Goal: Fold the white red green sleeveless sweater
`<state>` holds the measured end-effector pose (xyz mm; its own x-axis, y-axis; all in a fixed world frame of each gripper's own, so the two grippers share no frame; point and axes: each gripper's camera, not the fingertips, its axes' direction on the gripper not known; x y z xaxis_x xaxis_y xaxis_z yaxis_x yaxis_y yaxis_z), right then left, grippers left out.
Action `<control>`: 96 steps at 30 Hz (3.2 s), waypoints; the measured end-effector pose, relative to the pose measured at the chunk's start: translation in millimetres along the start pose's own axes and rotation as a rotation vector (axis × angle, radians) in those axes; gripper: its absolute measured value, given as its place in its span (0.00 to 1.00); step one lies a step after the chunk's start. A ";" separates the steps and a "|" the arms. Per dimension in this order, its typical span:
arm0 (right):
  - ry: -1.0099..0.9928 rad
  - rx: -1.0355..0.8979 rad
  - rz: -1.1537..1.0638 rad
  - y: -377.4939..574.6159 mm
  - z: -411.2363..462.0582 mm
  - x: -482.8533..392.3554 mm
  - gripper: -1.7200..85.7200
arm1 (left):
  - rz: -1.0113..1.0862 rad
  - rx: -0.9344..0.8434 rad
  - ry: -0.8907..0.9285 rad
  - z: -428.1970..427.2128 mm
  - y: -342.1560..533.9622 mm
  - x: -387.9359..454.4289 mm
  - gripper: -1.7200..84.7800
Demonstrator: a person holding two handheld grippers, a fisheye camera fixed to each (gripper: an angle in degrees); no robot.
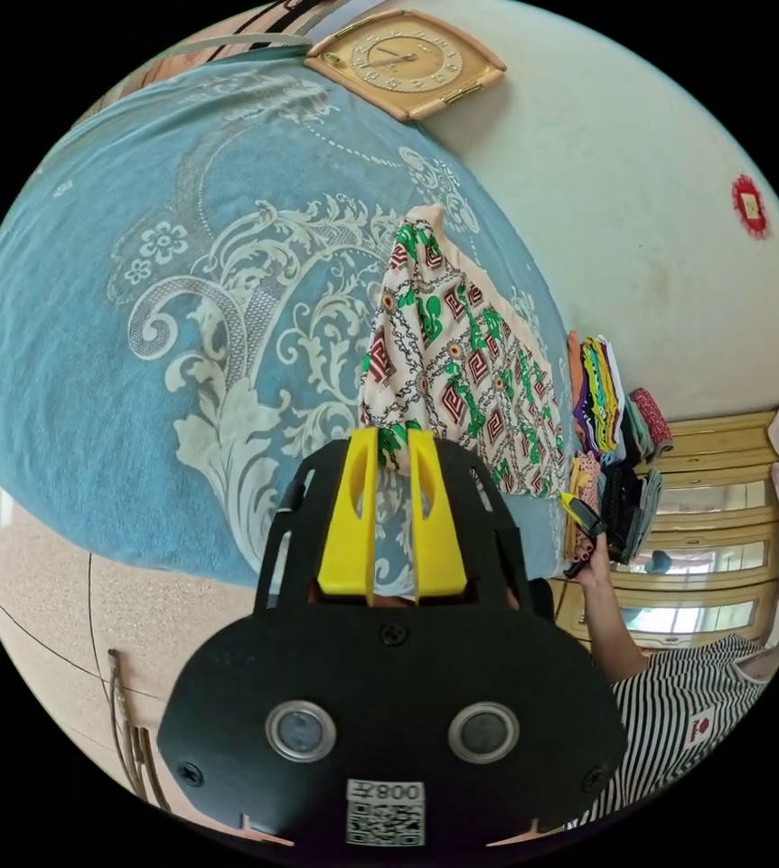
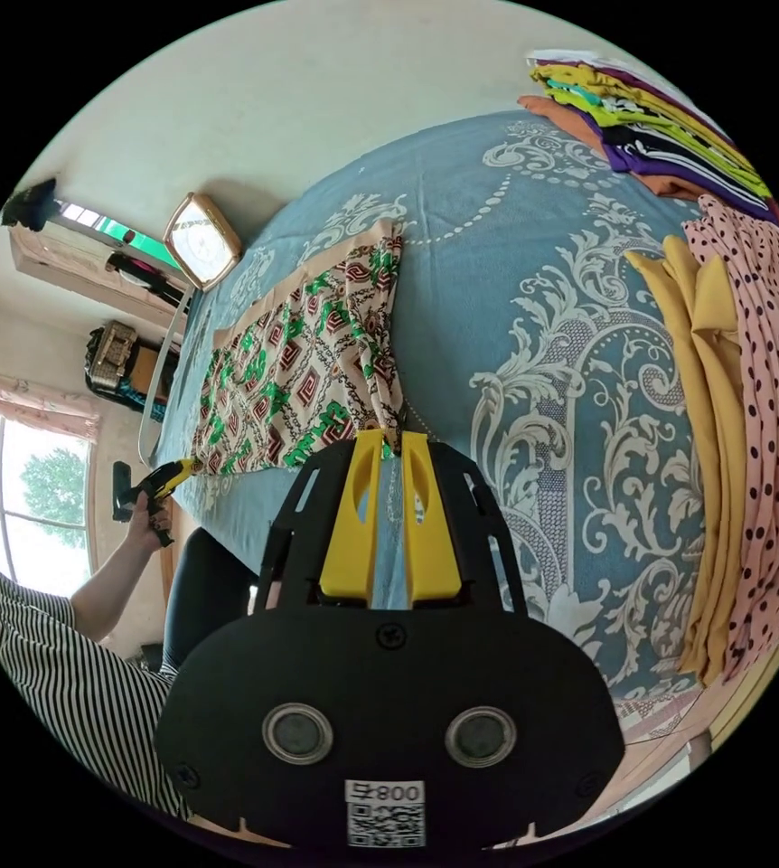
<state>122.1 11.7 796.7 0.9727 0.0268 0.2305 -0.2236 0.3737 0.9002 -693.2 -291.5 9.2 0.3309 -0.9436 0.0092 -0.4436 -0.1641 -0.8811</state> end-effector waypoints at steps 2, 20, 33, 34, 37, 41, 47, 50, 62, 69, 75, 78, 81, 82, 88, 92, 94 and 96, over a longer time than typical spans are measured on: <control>0.009 -0.028 -0.020 1.6 -1.0 9.4 0.04 | 0.004 -0.012 -0.015 0.6 -1.2 3.9 0.05; -0.211 -0.084 0.097 21.2 -28.1 110.9 0.03 | -0.007 -0.013 -0.003 -4.5 11.5 51.3 0.03; -0.229 0.008 0.136 38.8 -53.3 147.5 0.07 | 0.197 0.014 -0.018 1.6 26.5 193.1 0.05; -0.226 -0.006 0.140 37.2 -49.1 150.1 0.08 | 0.222 0.000 -0.009 6.6 26.2 204.8 0.05; -0.240 -0.031 0.137 30.8 -39.3 154.3 0.07 | 0.363 -0.071 0.022 36.9 25.7 269.5 0.07; -0.202 -0.077 0.141 24.3 -28.1 161.7 0.04 | 0.576 -0.179 0.089 91.9 29.7 371.9 0.09; -0.294 -0.020 0.123 22.5 -41.4 172.6 0.02 | 0.923 -0.313 0.060 177.9 60.4 524.1 0.10; -0.371 0.018 0.105 18.3 -47.8 173.7 0.02 | 1.077 -0.309 -0.009 208.6 81.6 589.4 0.12; -0.485 0.090 -0.014 -15.7 -49.6 165.9 0.03 | 1.147 -0.163 -0.343 243.4 105.9 701.9 0.04; -0.537 0.076 0.086 -68.9 -14.6 199.9 0.06 | 0.873 -0.116 -0.158 208.4 69.5 688.9 0.03; -0.532 0.011 0.107 -140.0 27.6 193.5 0.10 | 0.858 -0.104 -0.123 203.0 65.1 694.4 0.03; -0.536 -0.011 0.138 -171.7 48.2 190.4 0.10 | 0.876 -0.112 -0.120 205.9 66.4 698.6 0.03; -0.500 -0.017 0.151 -199.8 63.1 184.6 0.11 | 0.894 -0.119 -0.110 209.1 68.0 701.0 0.03; -0.472 -0.021 0.155 -210.5 69.0 181.8 0.11 | 0.898 -0.119 -0.110 209.9 68.4 701.3 0.03; -0.345 -0.055 0.148 -259.3 99.1 159.9 0.11 | 0.926 -0.143 -0.084 220.2 69.0 697.3 0.03; -0.314 -0.081 0.129 -285.4 122.8 139.5 0.10 | 0.922 -0.159 -0.050 226.4 65.3 687.0 0.03; -0.297 -0.084 0.123 -294.4 131.4 131.4 0.09 | 0.925 -0.166 -0.036 228.8 64.0 681.9 0.03; -0.285 -0.088 0.116 -302.5 139.6 123.3 0.08 | 0.929 -0.176 -0.023 232.2 62.8 674.3 0.03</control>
<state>301.0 -227.5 604.5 0.8818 -0.1824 0.4349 -0.3132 0.4628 0.8293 -304.5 -871.3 -149.8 -0.2024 -0.7127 -0.6717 -0.6568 0.6075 -0.4467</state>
